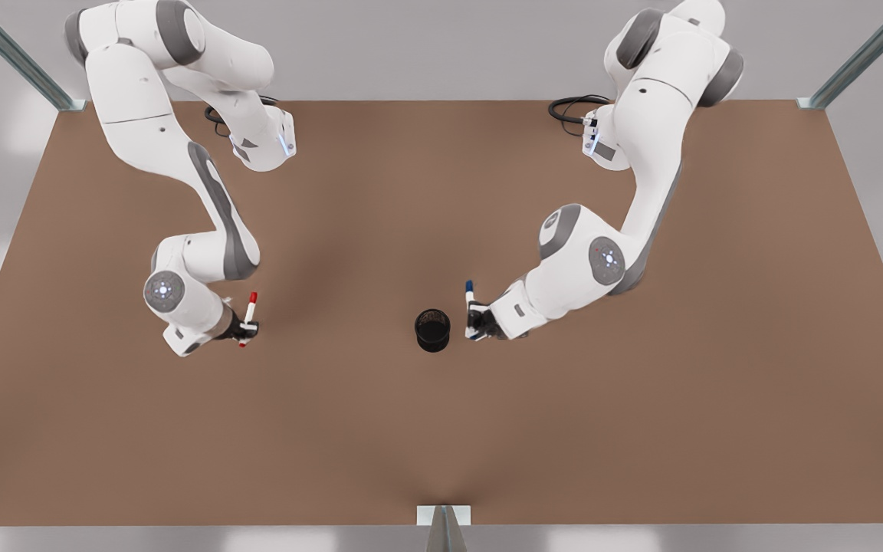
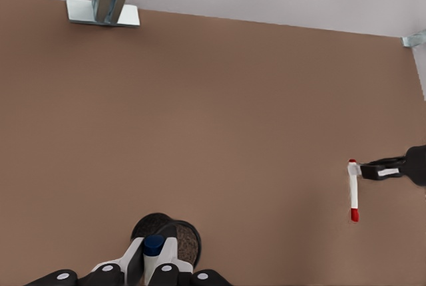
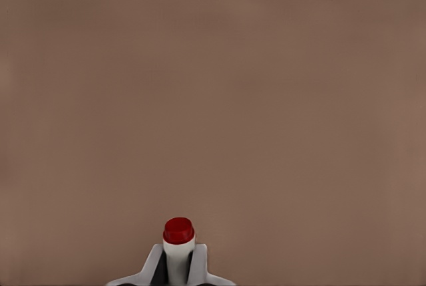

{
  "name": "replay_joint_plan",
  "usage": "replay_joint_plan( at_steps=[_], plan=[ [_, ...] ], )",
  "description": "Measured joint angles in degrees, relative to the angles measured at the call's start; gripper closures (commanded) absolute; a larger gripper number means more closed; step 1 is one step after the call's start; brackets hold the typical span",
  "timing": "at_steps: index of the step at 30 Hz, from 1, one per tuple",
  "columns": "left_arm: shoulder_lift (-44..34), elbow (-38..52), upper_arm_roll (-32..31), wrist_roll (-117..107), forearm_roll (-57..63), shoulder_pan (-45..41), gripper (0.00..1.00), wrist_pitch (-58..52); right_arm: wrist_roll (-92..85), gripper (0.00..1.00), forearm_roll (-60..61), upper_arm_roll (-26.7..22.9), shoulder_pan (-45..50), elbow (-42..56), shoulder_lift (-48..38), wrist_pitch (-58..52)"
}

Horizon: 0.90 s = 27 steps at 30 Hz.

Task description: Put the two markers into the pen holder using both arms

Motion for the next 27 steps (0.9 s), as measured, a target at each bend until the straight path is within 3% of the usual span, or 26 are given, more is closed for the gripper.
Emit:
replay_joint_plan(
  at_steps=[7, 11, 26, 27],
  plan=[
    [3.82, -5.95, -0.46, 14.37, -5.73, -6.54, 0.79, 22.78, -0.29, 0.79, 0.07, 5.74, 1.07, 14.46, -1.51, -6.59],
    [7.11, -7.83, -0.63, 20.73, -7.57, -9.29, 0.79, 34.06, 0.16, 0.79, 0.08, 6.94, 6.48, 20.00, -0.69, -6.31],
    [7.22, -15.90, -2.05, 38.37, -8.72, -9.94, 0.79, 51.52, 1.01, 0.79, 0.24, 8.87, 12.92, 20.97, 4.31, 14.86],
    [6.66, -17.07, -2.34, 39.12, -8.72, -9.91, 0.66, 51.90, 1.08, 0.79, 0.21, 8.85, 12.97, 20.93, 4.44, 15.79]
  ],
)
